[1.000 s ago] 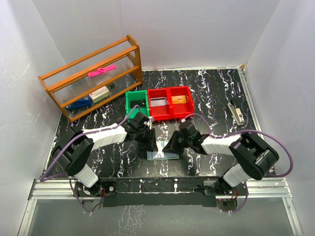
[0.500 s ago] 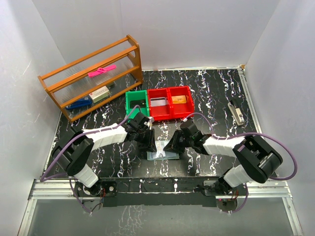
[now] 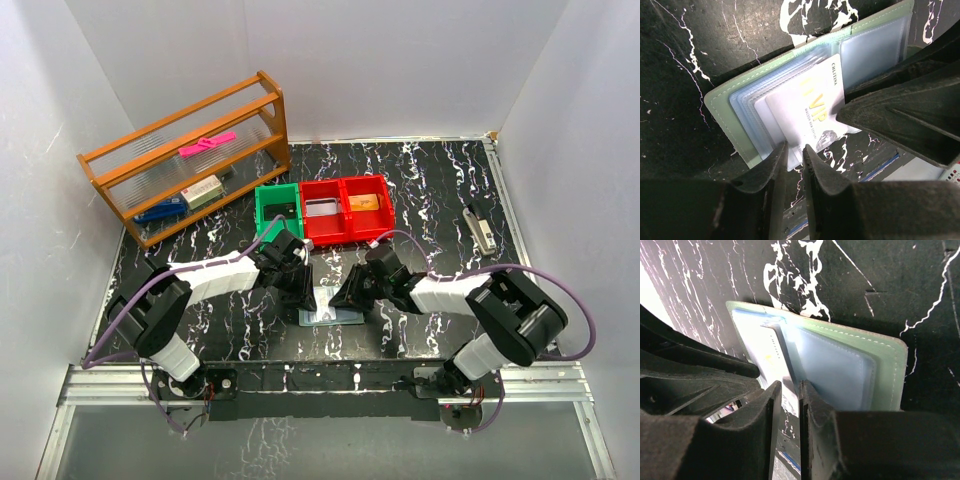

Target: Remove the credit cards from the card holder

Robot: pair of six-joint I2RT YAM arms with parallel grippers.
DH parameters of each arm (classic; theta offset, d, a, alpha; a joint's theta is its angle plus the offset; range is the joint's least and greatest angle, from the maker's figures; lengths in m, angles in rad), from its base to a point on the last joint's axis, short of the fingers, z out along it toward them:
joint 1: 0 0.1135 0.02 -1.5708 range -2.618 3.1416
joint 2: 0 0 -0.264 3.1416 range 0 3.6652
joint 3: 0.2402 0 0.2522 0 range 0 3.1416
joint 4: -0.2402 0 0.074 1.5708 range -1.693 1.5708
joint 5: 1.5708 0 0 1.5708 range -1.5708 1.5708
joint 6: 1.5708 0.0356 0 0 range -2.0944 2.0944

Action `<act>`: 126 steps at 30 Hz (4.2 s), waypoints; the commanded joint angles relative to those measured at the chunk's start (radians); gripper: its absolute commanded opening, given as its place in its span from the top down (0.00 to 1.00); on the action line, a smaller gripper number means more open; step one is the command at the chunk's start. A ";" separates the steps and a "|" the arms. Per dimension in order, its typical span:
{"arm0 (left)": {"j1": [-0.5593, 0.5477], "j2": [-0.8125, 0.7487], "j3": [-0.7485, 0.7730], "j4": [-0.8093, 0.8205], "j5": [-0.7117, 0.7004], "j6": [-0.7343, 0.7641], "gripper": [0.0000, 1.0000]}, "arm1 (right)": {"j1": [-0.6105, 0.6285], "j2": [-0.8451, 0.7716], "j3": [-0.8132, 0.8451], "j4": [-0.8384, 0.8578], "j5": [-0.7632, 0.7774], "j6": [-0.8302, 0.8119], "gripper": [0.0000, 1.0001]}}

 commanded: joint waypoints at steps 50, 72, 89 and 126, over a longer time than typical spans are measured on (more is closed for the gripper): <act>-0.018 -0.005 -0.096 0.045 -0.013 -0.090 0.73 | -0.031 -0.063 -0.081 0.157 -0.055 0.059 0.85; -0.021 0.007 -0.080 0.017 -0.030 -0.073 0.78 | -0.047 -0.080 -0.084 0.095 -0.012 0.026 0.98; -0.023 0.017 -0.071 0.028 0.000 -0.070 0.78 | -0.052 -0.027 -0.073 0.219 -0.117 0.043 0.72; -0.018 -0.279 -0.009 -0.133 -0.264 -0.052 0.38 | -0.045 -0.459 -0.031 0.007 0.159 -0.427 1.00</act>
